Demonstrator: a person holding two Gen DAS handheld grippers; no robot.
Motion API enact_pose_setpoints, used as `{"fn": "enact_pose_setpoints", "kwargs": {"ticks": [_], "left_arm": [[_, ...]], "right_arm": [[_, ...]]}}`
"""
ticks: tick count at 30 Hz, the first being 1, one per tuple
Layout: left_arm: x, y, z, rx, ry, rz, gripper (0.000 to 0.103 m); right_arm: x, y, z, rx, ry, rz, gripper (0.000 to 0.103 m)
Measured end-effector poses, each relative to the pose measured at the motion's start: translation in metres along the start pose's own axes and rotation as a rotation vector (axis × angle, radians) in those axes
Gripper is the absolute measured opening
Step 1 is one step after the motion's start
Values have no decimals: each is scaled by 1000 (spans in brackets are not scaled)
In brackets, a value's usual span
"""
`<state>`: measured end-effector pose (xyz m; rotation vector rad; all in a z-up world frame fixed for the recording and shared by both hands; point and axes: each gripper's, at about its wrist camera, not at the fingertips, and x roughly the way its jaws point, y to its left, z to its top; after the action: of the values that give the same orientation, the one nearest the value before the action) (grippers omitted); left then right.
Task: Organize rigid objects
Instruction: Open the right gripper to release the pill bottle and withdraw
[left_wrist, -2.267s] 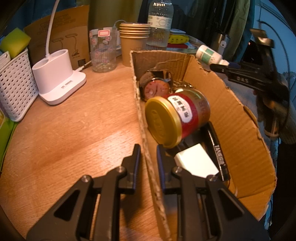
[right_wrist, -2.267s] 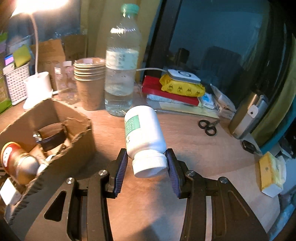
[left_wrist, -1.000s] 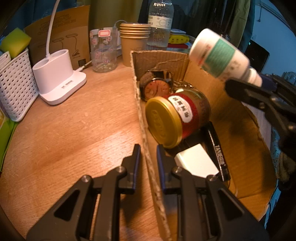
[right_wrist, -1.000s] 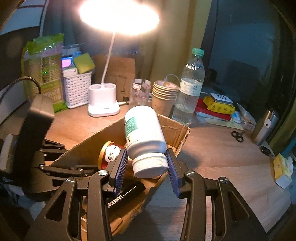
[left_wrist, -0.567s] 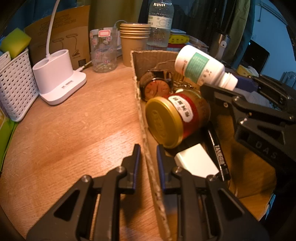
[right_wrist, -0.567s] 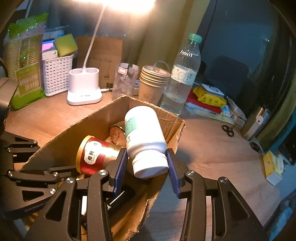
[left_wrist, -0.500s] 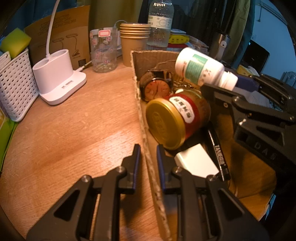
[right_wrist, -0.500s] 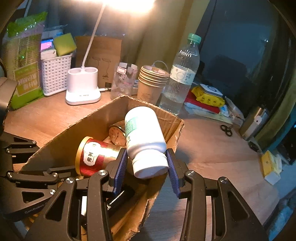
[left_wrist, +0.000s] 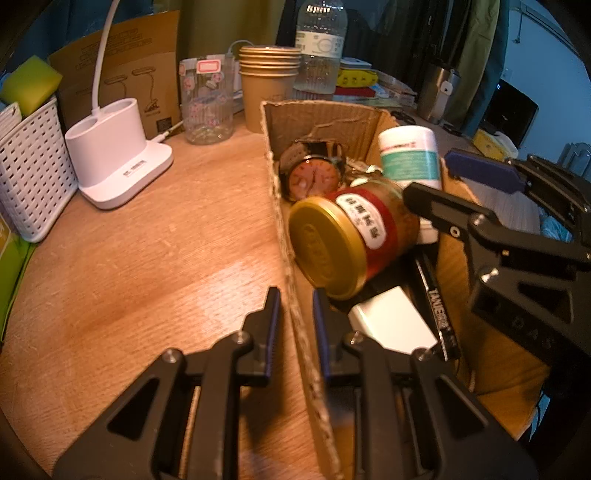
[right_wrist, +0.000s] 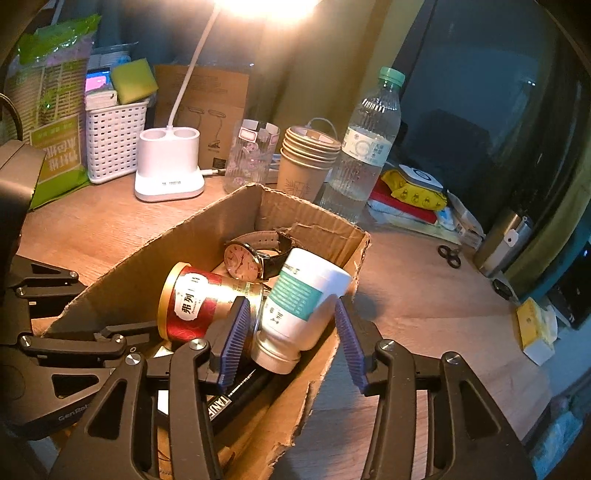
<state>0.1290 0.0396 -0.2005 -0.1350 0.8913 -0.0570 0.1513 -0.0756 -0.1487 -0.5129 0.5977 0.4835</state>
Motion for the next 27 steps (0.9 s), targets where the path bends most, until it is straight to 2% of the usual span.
{"fn": "enact_pose_setpoints", "kwargs": {"ticks": [10,15,27], "left_arm": [[-1,0,0,1,-1,7,19],[-1,1,0,2,-2,9,19],[-3,-1,-1,6,-7,35,19]], "right_arm": [[-5,-3,-3,54,-5,15,51],[-18,-11,-6,148,-8,37,54],[-42,-30,-27,255,19,-19,57]]}}
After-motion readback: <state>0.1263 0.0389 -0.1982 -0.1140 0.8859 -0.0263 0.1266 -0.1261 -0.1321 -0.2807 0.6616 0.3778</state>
